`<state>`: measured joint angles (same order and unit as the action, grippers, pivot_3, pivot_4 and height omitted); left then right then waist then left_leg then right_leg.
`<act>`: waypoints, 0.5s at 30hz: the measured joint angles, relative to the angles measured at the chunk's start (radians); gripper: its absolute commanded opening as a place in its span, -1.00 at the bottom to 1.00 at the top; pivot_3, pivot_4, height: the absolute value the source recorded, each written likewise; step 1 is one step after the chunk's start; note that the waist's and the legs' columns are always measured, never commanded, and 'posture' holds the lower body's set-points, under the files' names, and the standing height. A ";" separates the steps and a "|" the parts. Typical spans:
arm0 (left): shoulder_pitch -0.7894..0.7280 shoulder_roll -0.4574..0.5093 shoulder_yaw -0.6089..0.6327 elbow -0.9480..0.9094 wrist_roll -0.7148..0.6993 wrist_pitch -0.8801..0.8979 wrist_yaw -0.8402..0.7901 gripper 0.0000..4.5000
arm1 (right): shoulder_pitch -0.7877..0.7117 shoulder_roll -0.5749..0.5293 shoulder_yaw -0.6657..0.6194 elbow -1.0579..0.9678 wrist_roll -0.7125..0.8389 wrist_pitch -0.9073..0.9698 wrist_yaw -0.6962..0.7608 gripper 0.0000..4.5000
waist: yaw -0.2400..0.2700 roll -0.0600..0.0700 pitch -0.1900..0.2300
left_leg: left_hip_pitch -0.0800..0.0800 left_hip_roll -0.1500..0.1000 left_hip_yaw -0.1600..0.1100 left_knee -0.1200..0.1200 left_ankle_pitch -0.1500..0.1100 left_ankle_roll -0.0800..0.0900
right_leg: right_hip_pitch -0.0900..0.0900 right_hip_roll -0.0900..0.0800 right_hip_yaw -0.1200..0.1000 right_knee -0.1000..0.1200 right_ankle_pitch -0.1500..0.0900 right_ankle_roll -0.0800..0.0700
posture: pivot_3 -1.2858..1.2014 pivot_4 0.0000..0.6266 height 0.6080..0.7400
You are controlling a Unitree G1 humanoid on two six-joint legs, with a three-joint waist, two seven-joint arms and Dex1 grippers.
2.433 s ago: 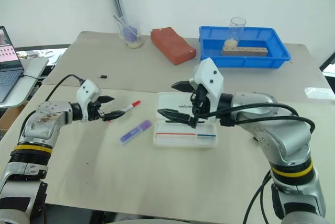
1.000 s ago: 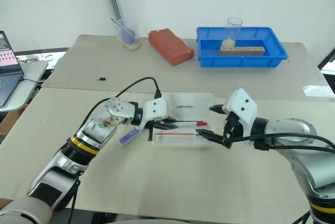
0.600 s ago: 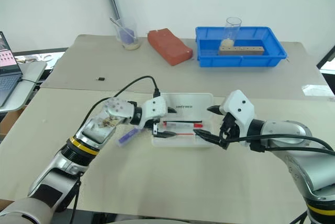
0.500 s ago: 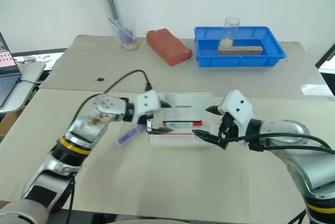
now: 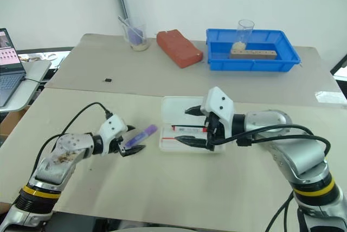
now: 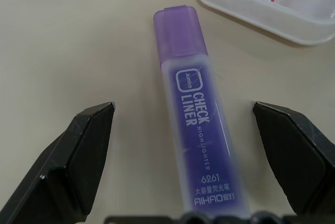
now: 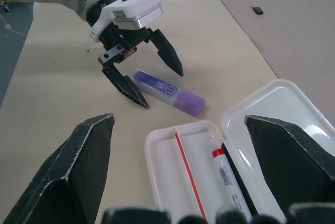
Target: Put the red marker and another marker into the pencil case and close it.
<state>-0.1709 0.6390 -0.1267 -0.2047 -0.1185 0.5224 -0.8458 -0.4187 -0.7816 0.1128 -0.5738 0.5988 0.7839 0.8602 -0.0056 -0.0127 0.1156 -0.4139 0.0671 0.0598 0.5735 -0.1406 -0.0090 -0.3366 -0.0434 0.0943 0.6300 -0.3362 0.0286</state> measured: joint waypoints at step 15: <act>-0.004 0.142 0.030 -0.136 -0.053 -0.026 -0.077 -0.59 | 0.084 -0.033 -0.048 -0.002 -0.005 0.000 0.009 0.95 | -0.003 -0.001 0.000 | -0.001 0.001 0.001 -0.002 0.000 0.000 | -0.001 0.000 -0.001 0.000 -0.001 -0.002 | 0.03 -0.52 1.00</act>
<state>-0.1751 0.7807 -0.0966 -0.3402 -0.1717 0.4962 -0.9231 -0.3344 -0.8145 0.0643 -0.5759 0.5934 0.7841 0.8694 -0.0087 -0.0140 0.1158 -0.4146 0.0677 0.0605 0.5712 -0.1405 -0.0090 -0.3374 -0.0435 0.0936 0.6302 -0.3373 0.0262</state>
